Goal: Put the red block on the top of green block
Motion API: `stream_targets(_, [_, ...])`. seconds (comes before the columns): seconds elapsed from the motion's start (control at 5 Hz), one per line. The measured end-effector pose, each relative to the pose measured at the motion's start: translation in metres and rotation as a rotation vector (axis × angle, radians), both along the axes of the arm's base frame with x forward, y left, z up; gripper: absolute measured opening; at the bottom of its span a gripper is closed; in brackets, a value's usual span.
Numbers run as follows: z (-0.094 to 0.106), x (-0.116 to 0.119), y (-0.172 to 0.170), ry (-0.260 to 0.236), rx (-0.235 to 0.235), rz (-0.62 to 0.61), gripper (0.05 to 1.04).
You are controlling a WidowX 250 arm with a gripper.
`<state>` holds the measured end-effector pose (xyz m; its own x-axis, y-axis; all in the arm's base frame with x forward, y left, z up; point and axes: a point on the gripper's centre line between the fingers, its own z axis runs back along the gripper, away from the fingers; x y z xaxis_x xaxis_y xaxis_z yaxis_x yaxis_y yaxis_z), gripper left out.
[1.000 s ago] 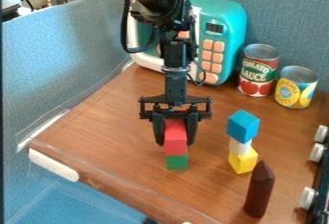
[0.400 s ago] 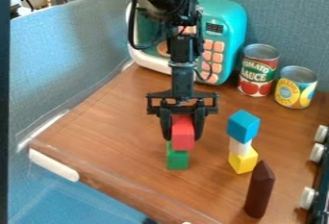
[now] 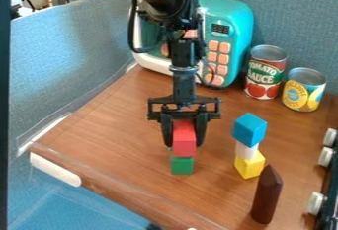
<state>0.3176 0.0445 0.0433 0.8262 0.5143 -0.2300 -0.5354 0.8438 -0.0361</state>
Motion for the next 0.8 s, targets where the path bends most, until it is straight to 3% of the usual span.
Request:
stream_targets(0.6, [-0.0071,-0.0001,0.0040,0.017,-0.009,0.002,0.615])
stream_targets(0.8, [-0.0067,-0.0002,0.0047,0.016,-0.005,-0.001,0.664])
